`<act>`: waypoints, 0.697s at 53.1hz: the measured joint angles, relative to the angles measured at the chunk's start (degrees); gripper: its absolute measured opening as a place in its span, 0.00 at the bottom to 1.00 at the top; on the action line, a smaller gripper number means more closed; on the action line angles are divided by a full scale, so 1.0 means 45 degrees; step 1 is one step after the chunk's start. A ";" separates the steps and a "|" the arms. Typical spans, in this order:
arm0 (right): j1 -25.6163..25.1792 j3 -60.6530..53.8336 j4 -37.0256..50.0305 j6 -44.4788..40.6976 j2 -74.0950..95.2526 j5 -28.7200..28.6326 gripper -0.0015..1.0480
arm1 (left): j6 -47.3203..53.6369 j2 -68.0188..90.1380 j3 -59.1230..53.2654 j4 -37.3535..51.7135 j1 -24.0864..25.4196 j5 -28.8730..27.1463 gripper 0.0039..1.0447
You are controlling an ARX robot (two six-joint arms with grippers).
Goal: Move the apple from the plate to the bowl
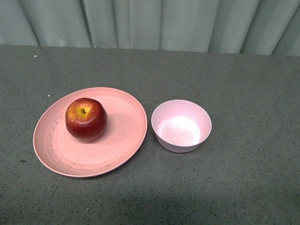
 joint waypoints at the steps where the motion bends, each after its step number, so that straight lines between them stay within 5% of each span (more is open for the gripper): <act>1: -0.0005 -0.0005 -0.0165 0.0000 -0.0175 -0.0005 0.01 | -0.0005 0.0000 0.0000 -0.0005 0.0000 -0.0005 0.94; 37: -0.0005 -0.0058 -0.4794 0.0000 -0.5110 -0.0010 0.01 | -0.0005 0.0000 0.0000 0.0000 0.0000 0.0000 0.94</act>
